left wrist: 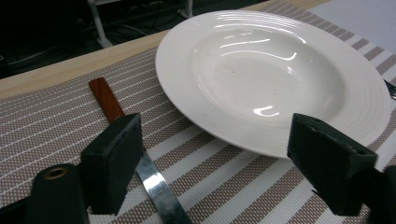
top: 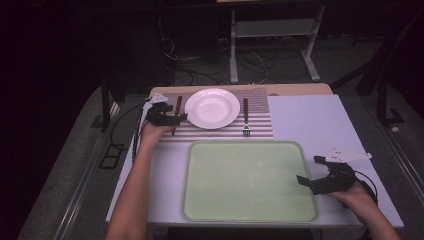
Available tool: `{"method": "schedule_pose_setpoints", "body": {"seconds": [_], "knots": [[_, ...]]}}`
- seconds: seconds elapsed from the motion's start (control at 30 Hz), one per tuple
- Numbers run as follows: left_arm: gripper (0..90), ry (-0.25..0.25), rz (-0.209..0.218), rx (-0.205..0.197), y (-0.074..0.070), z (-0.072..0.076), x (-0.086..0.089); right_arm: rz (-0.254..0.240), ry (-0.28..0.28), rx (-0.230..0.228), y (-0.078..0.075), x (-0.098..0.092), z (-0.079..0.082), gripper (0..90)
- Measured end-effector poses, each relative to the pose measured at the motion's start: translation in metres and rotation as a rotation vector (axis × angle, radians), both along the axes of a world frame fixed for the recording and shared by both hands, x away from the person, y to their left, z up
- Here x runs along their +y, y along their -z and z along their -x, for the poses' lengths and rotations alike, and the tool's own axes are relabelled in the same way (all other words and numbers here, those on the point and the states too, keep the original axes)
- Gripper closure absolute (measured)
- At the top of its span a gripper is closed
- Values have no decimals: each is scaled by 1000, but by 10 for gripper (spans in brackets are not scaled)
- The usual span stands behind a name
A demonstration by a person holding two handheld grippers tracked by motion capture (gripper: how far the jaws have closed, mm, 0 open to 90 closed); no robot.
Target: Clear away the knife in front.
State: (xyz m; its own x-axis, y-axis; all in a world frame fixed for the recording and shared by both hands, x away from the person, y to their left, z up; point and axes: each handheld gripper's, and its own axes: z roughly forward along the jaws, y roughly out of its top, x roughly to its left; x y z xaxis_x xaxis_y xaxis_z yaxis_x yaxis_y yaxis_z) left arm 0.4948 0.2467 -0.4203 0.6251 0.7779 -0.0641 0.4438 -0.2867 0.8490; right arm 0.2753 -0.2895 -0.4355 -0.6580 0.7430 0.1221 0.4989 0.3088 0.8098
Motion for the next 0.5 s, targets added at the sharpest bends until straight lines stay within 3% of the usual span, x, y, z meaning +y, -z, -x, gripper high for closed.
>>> {"method": "schedule_pose_setpoints", "body": {"seconds": [0.07, 0.17, 0.2, 0.27, 0.3, 0.4, 0.43, 0.47, 0.5], "knots": [[245, -9, 8, 3, 1, -2, 2, -1, 3, 1, 0, 0, 0, 0], [396, -17, 26, 21, 4, -3, 3, 1, -1, 0, 1, 0, 0, 0], [396, -21, 20, 27, 5, -3, 3, 1, -1, 0, 1, 0, 0, 0], [521, -30, 2, 35, 7, -3, 2, 2, -4, 0, 1, 1, 0, 0], [521, -33, -7, 42, 8, -3, 2, 2, -4, 0, 1, 1, 0, 0], [708, -45, -9, 64, 13, -4, 2, 5, -6, 1, 1, 1, 0, 0], [708, -47, -14, 72, 14, -4, 3, 5, -6, 1, 1, 1, 0, 0], [827, -58, -23, 92, 17, -4, 4, 4, -6, 1, 1, 1, 1, 0], [868, -58, -23, 92, 17, -4, 4, 4, -6, 1, 1, 1, 1, 0]]}}
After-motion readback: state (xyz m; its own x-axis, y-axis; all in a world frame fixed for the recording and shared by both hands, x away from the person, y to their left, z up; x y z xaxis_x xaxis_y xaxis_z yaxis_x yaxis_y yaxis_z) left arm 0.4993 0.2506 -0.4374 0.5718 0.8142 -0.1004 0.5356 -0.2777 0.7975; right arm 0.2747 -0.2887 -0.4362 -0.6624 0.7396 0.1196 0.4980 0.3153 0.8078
